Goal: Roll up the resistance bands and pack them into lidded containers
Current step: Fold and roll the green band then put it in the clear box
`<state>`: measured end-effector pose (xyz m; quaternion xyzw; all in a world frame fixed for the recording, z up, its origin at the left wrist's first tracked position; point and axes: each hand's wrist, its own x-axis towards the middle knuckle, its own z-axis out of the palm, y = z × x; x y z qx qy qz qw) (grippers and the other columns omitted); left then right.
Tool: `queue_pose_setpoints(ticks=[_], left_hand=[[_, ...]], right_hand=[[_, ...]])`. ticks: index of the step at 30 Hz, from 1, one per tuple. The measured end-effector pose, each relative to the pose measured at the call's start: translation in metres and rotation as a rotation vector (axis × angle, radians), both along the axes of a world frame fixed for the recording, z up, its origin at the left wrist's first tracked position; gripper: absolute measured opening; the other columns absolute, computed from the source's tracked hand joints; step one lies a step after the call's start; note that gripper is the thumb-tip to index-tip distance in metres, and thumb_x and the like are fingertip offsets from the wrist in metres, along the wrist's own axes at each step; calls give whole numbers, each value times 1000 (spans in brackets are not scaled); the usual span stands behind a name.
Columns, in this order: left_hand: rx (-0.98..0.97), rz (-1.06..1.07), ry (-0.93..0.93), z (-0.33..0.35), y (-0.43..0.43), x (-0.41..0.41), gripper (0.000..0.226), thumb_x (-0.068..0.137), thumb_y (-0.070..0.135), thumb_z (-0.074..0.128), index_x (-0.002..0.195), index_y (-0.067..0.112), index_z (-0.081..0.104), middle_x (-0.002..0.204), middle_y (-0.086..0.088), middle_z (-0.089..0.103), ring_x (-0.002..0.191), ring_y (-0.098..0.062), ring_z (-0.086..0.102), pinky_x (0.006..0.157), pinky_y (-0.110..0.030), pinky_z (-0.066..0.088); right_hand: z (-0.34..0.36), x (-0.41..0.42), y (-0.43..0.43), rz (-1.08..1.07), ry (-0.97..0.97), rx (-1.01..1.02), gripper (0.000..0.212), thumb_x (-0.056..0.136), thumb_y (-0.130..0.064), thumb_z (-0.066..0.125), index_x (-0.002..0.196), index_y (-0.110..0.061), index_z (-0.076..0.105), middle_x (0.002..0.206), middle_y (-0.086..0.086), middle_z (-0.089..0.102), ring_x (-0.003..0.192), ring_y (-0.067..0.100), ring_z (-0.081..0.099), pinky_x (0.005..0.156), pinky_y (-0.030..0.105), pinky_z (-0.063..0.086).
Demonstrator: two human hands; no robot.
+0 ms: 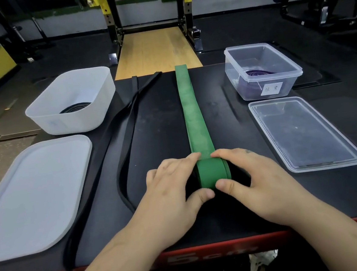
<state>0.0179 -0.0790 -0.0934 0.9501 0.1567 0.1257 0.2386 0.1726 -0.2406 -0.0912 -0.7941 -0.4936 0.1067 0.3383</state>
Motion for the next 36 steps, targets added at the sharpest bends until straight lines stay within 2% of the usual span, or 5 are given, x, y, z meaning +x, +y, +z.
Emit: queue_pose_setpoints(ticks=[6,19,26,31,36], left_hand=[[1,11,-4,0,3,6,64,94,55,57,151,44,29,138,26,46,134,6,26,111,-25,18],[-82,-34,25,4,-8,-7,58,96,58,48,149,38,38,126,22,46,123,-2,32,107,-29,26],[-92,-2,-32,3,-9,-8,64,89,55,63,144,46,34,140,26,40,134,1,35,113,-28,30],[-77,29,-23,6,-7,-1,60,95,51,58,149,40,36,132,29,37,133,3,30,111,-25,23],[-132,48,-12,5,-2,2,69,91,54,63,151,44,30,137,26,39,136,1,30,115,-29,27]], right_hand=[[-7,2,1,22,-23,-54,77,83,-68,60,152,-47,35,137,-36,43,132,-14,36,105,4,26],[3,-5,-12,88,16,2,48,85,-59,65,130,-43,61,110,-22,64,113,0,59,91,9,40],[1,-2,-6,37,15,-31,62,81,-71,52,132,-36,62,115,-21,52,117,-3,50,93,3,32],[1,0,-8,-20,56,17,59,87,-56,72,141,-40,55,123,-24,58,124,-7,50,98,2,32],[-3,4,1,-76,29,2,57,92,-63,53,144,-40,54,123,-23,60,122,-4,51,104,16,39]])
